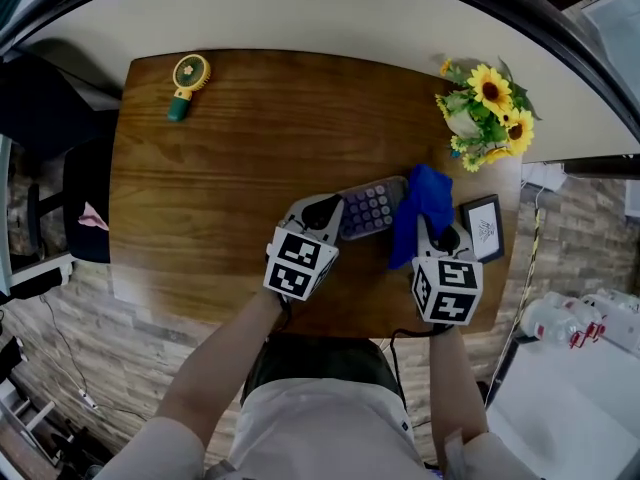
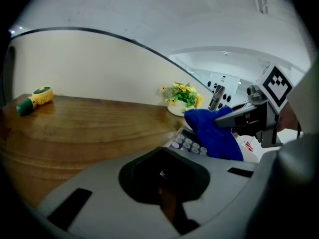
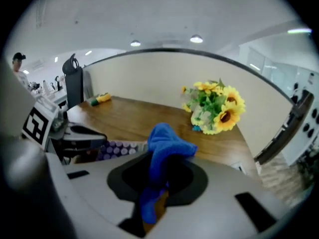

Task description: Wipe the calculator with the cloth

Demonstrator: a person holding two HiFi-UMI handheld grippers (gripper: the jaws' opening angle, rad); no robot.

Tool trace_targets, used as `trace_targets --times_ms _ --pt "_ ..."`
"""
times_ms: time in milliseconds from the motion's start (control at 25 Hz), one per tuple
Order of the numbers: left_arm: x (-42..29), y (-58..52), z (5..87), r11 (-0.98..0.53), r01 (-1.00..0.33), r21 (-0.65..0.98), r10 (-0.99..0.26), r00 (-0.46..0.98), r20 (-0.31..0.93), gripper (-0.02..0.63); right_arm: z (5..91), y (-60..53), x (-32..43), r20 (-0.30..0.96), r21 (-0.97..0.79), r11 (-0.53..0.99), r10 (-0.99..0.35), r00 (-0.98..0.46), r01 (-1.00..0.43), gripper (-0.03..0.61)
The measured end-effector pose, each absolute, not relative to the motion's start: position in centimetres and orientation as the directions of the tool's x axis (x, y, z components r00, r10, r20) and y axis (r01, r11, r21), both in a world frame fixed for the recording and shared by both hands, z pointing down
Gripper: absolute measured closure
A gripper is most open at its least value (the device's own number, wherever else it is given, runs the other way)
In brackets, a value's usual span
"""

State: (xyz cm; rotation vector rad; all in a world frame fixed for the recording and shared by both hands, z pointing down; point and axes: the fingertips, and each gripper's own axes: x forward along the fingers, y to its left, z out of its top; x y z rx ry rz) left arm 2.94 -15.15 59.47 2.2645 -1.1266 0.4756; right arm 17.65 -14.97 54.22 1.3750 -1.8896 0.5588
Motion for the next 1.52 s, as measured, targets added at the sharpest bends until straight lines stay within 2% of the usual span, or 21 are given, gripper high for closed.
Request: trace_targets --times_ms 120,200,320,480,680,920,1120,1320,1520 --pt "3.0 -15.2 59.3 -0.492 -0.804 0.334 -0.607 0.591 0.531 0.612 51.8 -16.9 14.8 0.633 -0.032 0.341 -0.720 -0.283 -0.940 0.505" --pt "2.8 -15.2 59.4 -0.490 -0.802 0.342 -0.601 0.595 0.534 0.612 51.9 -17.8 12.1 0.607 -0.065 0.395 -0.713 -0.351 -0.916 0.504" --pt "2.9 -15.3 59.5 -0.491 -0.799 0.347 -0.594 0.599 0.537 0.612 53.9 -18.0 8.2 0.631 -0.128 0.454 -0.649 -0.426 -0.882 0.500" --pt "2.9 -15.2 59.5 -0.488 -0.802 0.344 -0.599 0.594 0.536 0.612 57.5 -15.7 5.5 0.675 -0.290 0.414 -0.551 -0.491 -0.863 0.503" --pt "2.6 -15.1 59.4 -0.483 -0.805 0.346 -0.601 0.592 0.537 0.612 58.5 -10.4 5.3 0.707 -0.324 0.431 -0.482 -0.518 -0.843 0.514" --pt "2.5 -15.3 59.7 -0.425 -0.802 0.420 -0.579 0.597 0.555 0.612 60.1 -4.5 6.9 0.807 -0.367 0.437 -0.289 -0.515 -0.821 0.515" --pt "1.8 -14.3 59.4 -0.392 -0.799 0.456 -0.531 0.601 0.596 0.612 57.3 -3.8 8.6 0.803 -0.356 0.450 -0.302 -0.514 -0.819 0.515" --pt "-0.5 -11.5 56.0 -0.340 -0.820 0.461 -0.555 0.571 0.605 0.612 52.1 -4.9 9.4 0.746 -0.373 0.462 -0.367 -0.556 -0.805 0.514" --pt "-2.1 -9.9 50.7 -0.360 -0.831 0.424 -0.603 0.554 0.574 0.612 45.7 -7.0 9.3 0.668 -0.349 0.525 -0.442 -0.599 -0.776 0.514"
